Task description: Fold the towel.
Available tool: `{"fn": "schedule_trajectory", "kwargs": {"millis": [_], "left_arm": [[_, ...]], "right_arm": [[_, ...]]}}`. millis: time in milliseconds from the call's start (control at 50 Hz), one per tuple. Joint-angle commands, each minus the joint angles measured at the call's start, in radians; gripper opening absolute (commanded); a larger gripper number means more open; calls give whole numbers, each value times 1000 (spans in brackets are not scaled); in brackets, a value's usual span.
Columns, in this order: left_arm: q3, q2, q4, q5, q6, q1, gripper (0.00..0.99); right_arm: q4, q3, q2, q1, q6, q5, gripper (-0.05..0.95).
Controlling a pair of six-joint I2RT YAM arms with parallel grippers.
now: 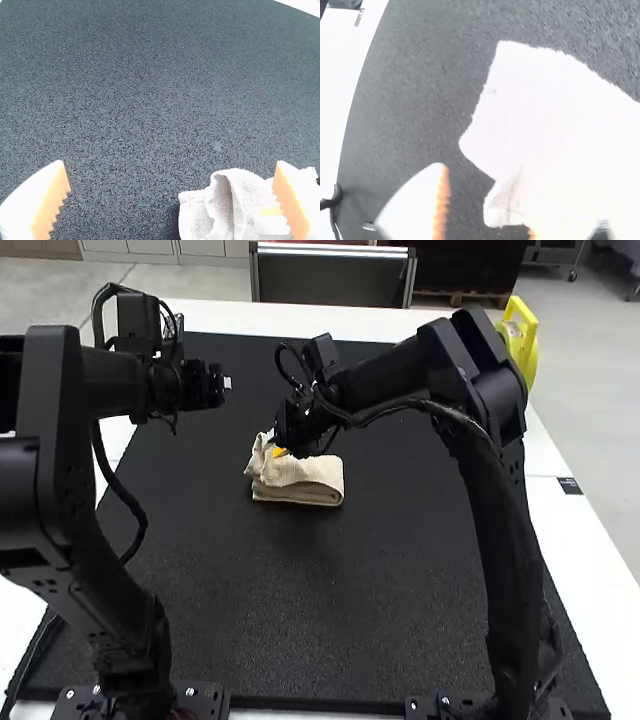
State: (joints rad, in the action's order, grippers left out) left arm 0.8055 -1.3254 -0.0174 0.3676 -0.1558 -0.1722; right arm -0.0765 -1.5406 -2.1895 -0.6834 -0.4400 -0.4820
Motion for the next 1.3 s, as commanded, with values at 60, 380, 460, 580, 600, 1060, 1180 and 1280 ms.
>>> {"fn": "schedule_trajectory", "kwargs": {"millis": [60, 380, 460, 580, 600, 1060, 1180, 1280], "left_arm": [[-2, 25, 10, 14, -8, -10, 959], [-2, 23, 11, 14, -8, -9, 959], [-3, 23, 14, 14, -8, -10, 959], [-6, 23, 16, 14, -8, -10, 959], [-8, 23, 17, 14, -8, -10, 959], [-8, 23, 20, 14, -7, -12, 959], [-8, 25, 22, 14, -7, -10, 959], [-8, 23, 22, 14, -7, -12, 959]], "right_arm": [[0, 13, 54, -4, 9, 5, -2], [4, 31, 47, -5, 4, -6, -23], [7, 34, 37, -5, 4, -7, -23], [11, 30, 17, -7, 6, -7, -23], [11, 28, 14, -8, 6, -9, -23], [12, -19, -65, -21, 6, -9, -23], [12, -32, -76, -31, 4, -9, -23], [14, -44, -90, -45, 4, -9, -23]]}}
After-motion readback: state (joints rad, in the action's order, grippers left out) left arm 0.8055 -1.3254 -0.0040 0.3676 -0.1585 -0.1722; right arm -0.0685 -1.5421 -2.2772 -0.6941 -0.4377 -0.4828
